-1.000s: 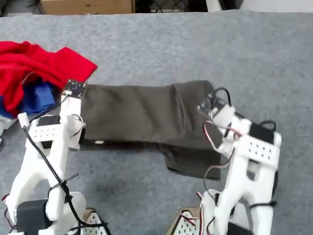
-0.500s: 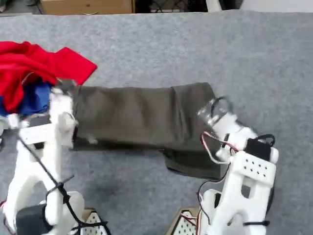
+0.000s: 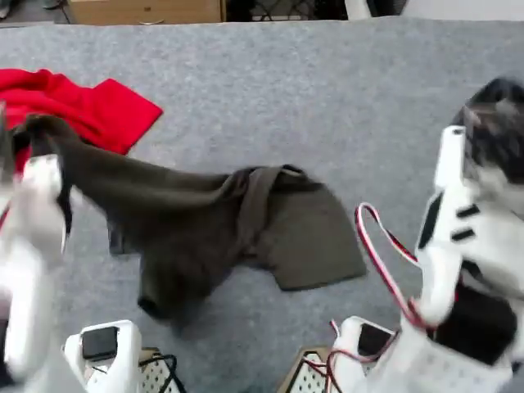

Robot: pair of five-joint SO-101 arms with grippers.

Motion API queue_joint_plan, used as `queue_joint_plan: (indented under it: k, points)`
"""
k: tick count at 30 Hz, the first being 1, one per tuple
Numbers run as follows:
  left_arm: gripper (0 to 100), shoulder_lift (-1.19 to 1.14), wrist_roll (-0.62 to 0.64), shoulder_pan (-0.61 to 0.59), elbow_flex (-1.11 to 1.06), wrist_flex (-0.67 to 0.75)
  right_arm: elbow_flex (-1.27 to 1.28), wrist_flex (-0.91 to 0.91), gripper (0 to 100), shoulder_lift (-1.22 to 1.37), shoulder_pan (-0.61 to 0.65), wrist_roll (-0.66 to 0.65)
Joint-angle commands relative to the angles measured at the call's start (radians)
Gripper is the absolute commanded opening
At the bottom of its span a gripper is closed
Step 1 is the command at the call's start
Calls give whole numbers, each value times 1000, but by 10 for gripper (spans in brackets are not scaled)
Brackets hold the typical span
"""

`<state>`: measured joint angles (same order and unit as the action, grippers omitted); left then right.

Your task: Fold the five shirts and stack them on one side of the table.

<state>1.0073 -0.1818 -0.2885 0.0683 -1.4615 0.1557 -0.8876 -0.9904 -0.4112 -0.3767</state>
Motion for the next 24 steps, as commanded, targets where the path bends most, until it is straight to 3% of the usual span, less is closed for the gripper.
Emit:
queue_joint_plan:
  k: [1,7,11,16,18,24]
  points:
    - [29,26,6,13,107,-87,-91,0,13,-10,20,34]
    - [29,37,3,7,-77,-158,119,-322,14,-10,310,-69]
    - [29,37,3,-5,-325,-52,314,-466,15,-8,574,-192]
    - [29,38,3,-153,-621,215,570,-431,69,22,773,-218]
    - [29,38,3,-217,-716,304,641,-393,119,77,798,-195]
    - [29,38,11,-291,-1012,543,691,-258,126,363,829,-141]
